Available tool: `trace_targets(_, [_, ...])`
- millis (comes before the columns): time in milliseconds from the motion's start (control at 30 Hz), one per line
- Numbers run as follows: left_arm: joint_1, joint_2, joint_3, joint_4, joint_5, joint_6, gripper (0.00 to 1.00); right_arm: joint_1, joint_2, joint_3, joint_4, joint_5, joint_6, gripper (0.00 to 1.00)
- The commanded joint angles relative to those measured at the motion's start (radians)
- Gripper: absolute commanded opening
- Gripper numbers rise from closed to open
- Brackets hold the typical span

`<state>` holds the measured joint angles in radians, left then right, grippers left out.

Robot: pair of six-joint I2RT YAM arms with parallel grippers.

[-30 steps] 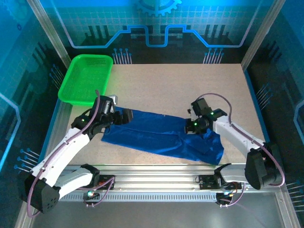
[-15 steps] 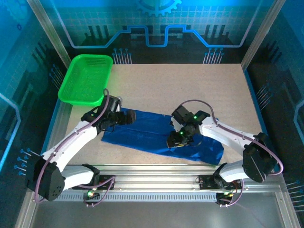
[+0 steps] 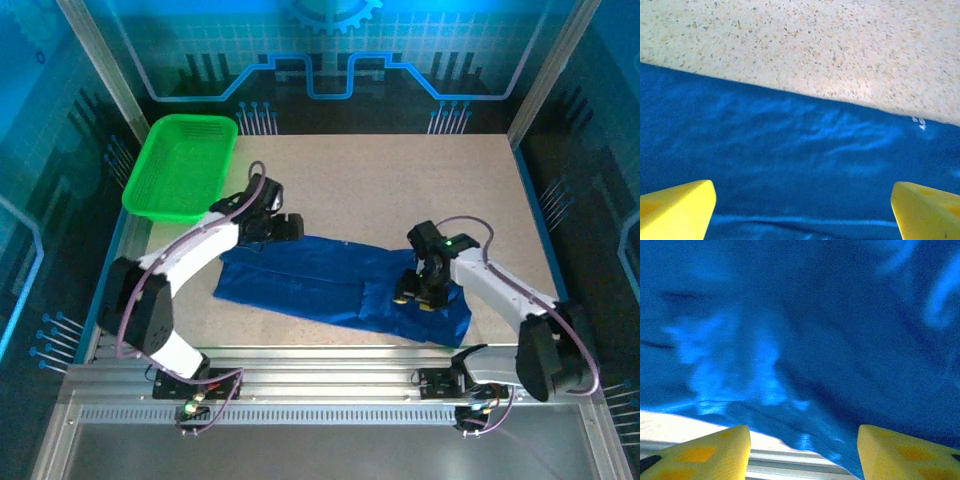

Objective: Fold and stack the t-shirts

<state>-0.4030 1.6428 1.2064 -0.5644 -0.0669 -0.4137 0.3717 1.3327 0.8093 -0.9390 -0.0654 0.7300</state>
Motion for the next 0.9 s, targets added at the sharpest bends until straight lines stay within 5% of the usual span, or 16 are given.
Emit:
trace_targets(0, [0.005,0.091,0.056,-0.153,-0.006,-0.004,0.84,-0.011,0.071,-0.012,0.033,0.036,0.074,0.48])
trace_targets(267, [0.073,0.237,0.060,-0.199,0.038,-0.065,0.49,-0.016,0.284,0.038,0.103,0.085,0.181,0.43])
trace_targets(600, [0.105,0.331,0.060,-0.234,0.065,-0.055,0.42,-0.070,0.666,0.512,-0.019,0.151,0.088,0.50])
trace_targets(867, [0.085,0.297,-0.031,-0.241,0.166,-0.134,0.42,-0.179,1.072,1.138,-0.198,0.084,-0.037,0.53])
